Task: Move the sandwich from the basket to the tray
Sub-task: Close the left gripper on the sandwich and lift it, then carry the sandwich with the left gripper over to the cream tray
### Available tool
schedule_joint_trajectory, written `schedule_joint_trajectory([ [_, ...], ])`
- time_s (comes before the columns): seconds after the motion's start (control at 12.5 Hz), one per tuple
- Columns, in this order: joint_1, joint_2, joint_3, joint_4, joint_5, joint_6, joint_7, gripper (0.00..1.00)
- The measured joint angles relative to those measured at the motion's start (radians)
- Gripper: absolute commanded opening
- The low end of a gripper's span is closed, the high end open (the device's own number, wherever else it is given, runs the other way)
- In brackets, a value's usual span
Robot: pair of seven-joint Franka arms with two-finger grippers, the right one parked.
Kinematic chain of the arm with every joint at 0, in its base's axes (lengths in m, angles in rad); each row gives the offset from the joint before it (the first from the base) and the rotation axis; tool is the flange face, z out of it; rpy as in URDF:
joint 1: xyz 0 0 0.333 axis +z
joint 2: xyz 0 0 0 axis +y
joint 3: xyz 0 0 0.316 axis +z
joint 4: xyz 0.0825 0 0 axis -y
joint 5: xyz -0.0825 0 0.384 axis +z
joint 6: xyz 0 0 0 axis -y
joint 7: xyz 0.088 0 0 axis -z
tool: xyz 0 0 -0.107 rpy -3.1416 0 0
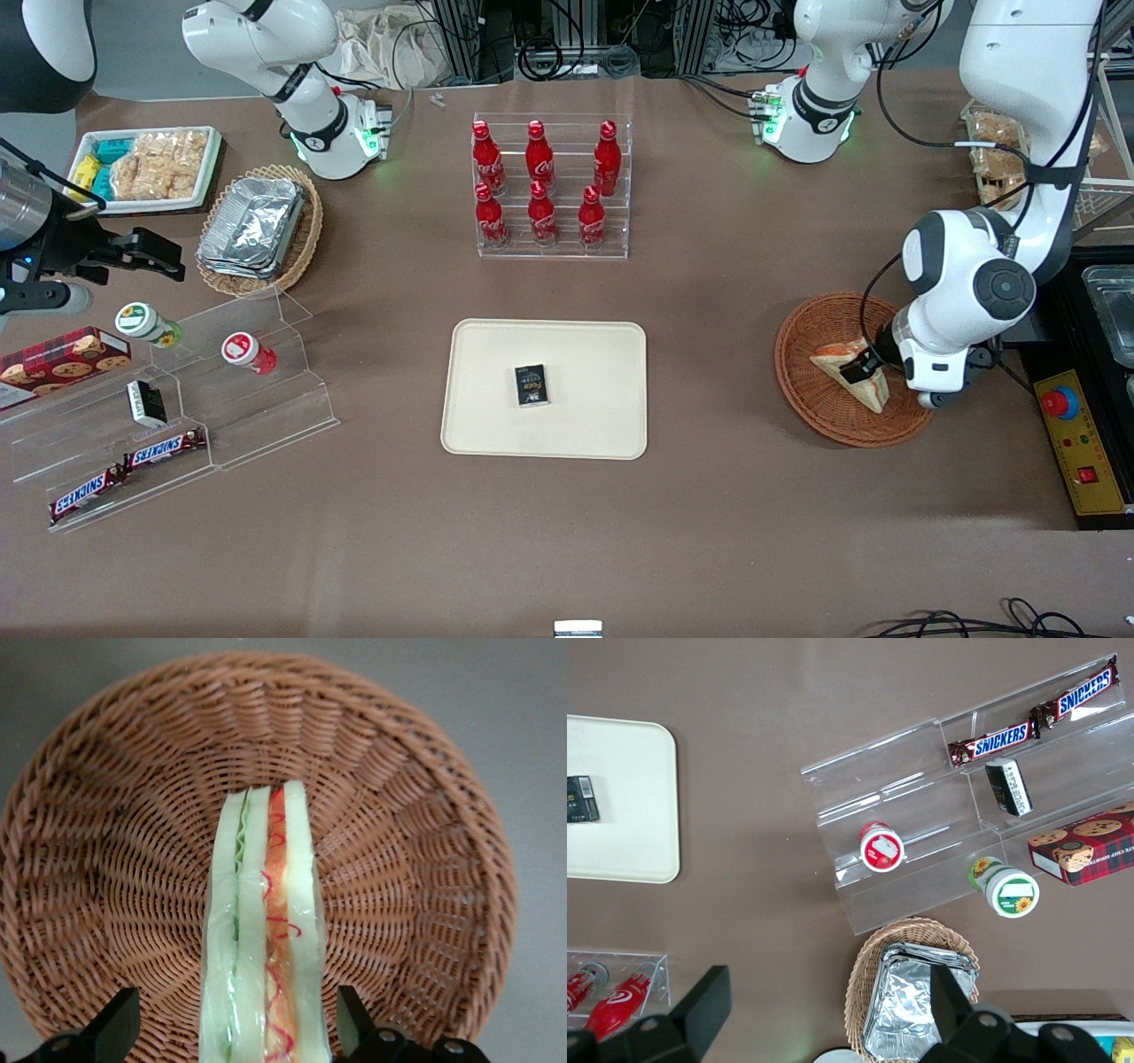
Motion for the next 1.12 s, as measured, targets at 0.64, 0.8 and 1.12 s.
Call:
schedule_joint_trajectory([
  [0.64, -0.014, 0.065, -0.003, 0.057, 0.009, 0.023, -0.138, 0.00],
  [0.8, -0.015, 0.065, -0.005, 0.074, 0.011, 0.021, -0.139, 0.00],
  [1.12, -0.015, 0.044, -0.017, 0.264, 0.030, -0.271, -0.129, 0.00],
])
